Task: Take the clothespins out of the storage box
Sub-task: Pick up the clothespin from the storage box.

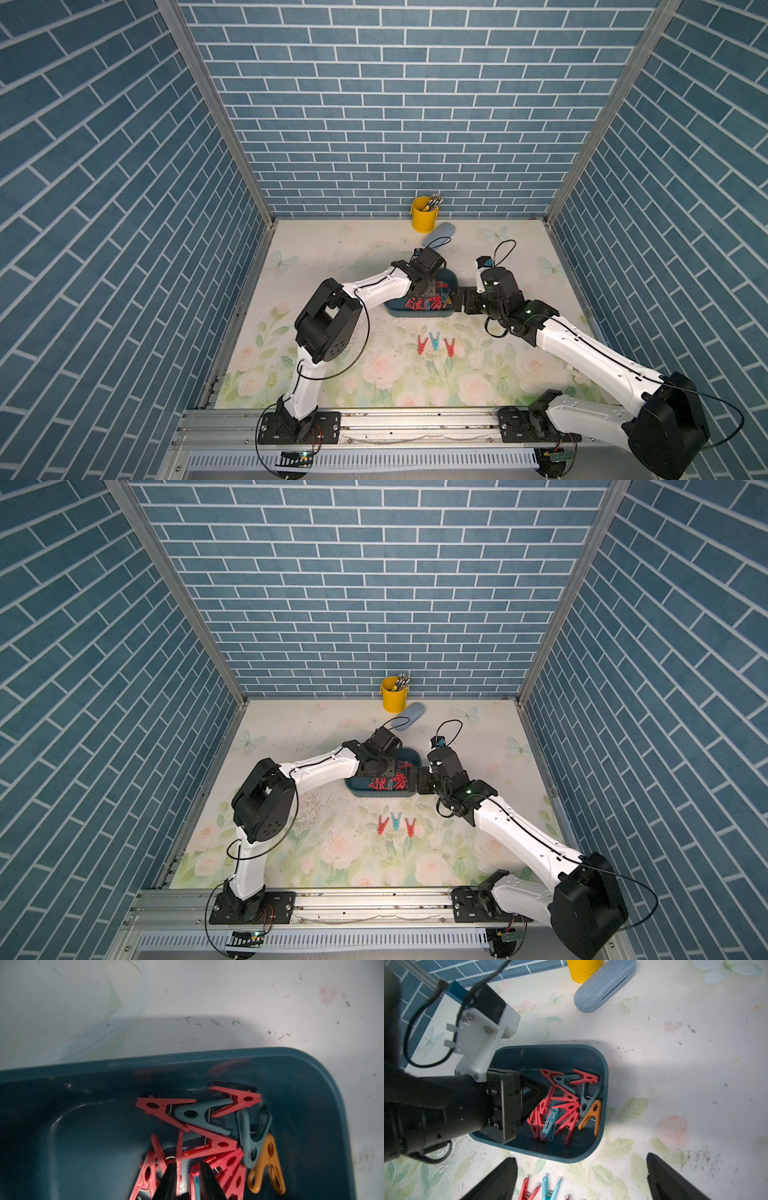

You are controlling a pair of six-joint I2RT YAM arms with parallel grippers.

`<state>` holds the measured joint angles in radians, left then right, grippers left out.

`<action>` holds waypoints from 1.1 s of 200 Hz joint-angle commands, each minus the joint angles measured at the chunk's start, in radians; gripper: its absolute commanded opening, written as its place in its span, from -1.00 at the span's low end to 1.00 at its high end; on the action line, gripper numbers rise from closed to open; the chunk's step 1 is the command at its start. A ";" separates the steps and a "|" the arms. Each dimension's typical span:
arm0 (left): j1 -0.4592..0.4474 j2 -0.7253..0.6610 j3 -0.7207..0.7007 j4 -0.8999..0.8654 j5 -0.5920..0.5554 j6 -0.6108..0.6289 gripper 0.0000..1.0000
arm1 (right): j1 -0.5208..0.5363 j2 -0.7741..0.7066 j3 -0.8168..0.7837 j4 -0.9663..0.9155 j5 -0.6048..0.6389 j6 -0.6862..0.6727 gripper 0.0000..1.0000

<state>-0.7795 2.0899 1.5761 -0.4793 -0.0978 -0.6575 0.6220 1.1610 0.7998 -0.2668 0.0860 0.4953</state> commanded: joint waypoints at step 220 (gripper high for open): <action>-0.015 0.028 0.067 -0.074 -0.062 0.051 -0.86 | -0.022 -0.012 -0.004 0.018 -0.070 -0.014 0.99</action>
<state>-0.7872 2.1899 1.6379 -0.5213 -0.1394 -0.5926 0.6037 1.1610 0.7998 -0.2684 0.0383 0.4919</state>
